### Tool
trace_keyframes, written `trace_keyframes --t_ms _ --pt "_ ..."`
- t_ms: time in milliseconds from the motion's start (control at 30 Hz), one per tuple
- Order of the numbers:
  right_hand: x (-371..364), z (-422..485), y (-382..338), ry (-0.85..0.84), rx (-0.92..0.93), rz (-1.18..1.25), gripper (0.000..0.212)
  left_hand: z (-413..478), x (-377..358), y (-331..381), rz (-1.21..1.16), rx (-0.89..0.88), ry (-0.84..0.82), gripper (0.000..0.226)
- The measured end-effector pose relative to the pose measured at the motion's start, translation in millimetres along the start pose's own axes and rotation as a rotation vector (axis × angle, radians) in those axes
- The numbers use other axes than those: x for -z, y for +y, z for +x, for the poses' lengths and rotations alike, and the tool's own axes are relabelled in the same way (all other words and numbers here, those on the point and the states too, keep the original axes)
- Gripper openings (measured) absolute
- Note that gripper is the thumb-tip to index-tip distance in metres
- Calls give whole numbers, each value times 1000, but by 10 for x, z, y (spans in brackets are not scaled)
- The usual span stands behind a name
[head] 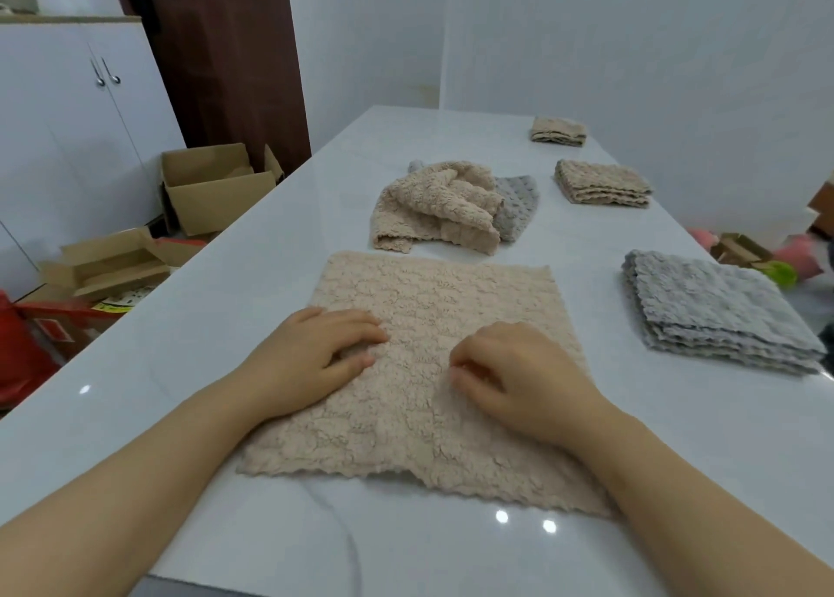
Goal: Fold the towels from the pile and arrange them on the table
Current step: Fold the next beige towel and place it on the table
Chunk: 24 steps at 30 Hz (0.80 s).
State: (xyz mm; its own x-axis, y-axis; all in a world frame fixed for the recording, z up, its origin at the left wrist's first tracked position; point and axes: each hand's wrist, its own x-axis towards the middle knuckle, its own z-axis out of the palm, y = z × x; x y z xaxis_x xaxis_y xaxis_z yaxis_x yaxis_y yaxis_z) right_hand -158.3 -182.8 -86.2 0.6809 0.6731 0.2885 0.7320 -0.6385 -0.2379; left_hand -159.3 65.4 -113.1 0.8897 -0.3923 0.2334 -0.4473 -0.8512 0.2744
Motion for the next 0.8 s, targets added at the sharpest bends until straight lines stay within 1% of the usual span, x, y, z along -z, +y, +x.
trace_keyframes --t_ms 67,133,167,200,233,267,300,367,433,500,567,667,733,800 --pt "-27 -2 -115 -114 98 -46 28 48 41 68 70 -6 70 30" --pt "-23 10 -160 -188 109 -28 46 21 61 138 88 -59 208 30" --pt "-18 8 -160 -215 109 3 56 -35 66 161 13 -71 257 35" --pt "-9 4 -153 -236 112 34 65 -114 83 199 -114 -69 252 42" --pt "-3 -5 -146 -253 118 51 70 -204 100 244 -259 -61 191 47" --pt "3 -13 -143 -269 123 55 71 -297 109 277 -368 -51 100 52" --pt "2 -17 -142 -283 127 48 69 -373 114 294 -397 -53 6 57" --pt "4 -7 -141 -292 122 31 60 -455 132 260 -299 -93 -110 60" --pt "14 11 -140 -280 113 26 50 -454 177 256 -206 -121 -167 61" --pt "18 21 -128 -260 105 16 40 -426 203 287 -157 -154 -153 55" --pt "21 13 -113 -249 78 10 32 -390 201 326 -45 -208 -65 39" --pt "35 2 -102 -226 21 -11 31 -216 253 440 170 -148 -12 36" --pt "54 -8 -110 -229 10 -47 36 -29 262 426 220 -71 -89 31" --pt "76 -26 -97 -238 22 -81 43 175 331 394 125 8 -175 29"
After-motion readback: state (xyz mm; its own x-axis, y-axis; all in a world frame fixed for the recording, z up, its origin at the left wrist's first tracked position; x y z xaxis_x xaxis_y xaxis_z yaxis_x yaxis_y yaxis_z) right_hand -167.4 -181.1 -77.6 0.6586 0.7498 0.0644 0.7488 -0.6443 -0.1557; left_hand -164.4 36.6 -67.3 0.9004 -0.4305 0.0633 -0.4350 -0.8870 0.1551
